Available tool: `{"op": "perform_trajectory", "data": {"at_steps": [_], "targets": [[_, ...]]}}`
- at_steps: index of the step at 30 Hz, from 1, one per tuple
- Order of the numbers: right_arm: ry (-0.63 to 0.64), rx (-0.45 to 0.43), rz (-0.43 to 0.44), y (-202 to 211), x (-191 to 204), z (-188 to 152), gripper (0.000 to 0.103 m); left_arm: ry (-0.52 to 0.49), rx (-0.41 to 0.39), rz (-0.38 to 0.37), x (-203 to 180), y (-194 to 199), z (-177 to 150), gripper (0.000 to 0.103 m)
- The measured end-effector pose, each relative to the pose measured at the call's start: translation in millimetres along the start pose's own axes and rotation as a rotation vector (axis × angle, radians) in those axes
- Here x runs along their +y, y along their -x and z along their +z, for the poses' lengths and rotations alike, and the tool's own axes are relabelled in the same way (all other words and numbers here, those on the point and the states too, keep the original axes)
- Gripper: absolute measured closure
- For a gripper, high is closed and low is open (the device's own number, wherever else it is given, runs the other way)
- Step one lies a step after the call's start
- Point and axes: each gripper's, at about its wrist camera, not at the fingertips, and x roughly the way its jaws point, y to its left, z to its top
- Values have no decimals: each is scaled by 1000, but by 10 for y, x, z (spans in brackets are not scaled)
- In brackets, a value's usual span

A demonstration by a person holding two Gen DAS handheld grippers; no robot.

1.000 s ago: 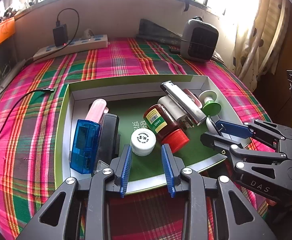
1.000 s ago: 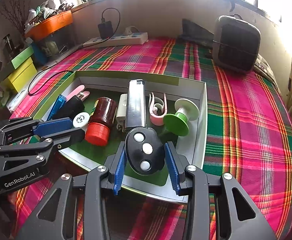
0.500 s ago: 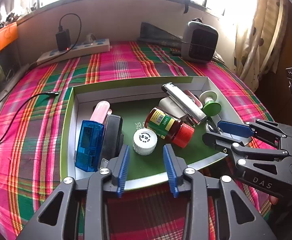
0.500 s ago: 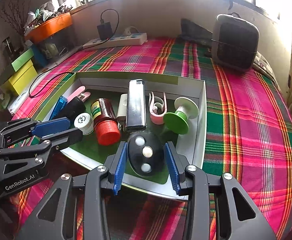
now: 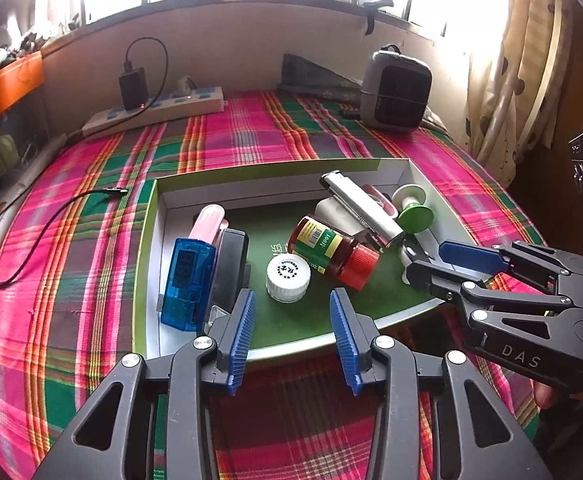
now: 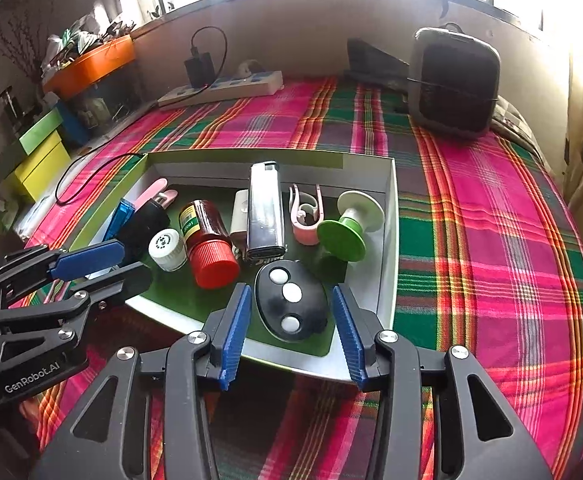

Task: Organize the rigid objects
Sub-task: 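Open both grippers to release the cap and disc in the tray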

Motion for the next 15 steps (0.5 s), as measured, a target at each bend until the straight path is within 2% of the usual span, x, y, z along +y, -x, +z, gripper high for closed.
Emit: {"op": "perform_trajectory", "data": {"at_steps": [12,15], "targets": [[-19,-58,-24,288,50,-108,59,29,-27,54,-63,247,-132,65],[-29,-73,-33,365,53,-142,59,12,-43,100,-94,310,-183,65]]}}
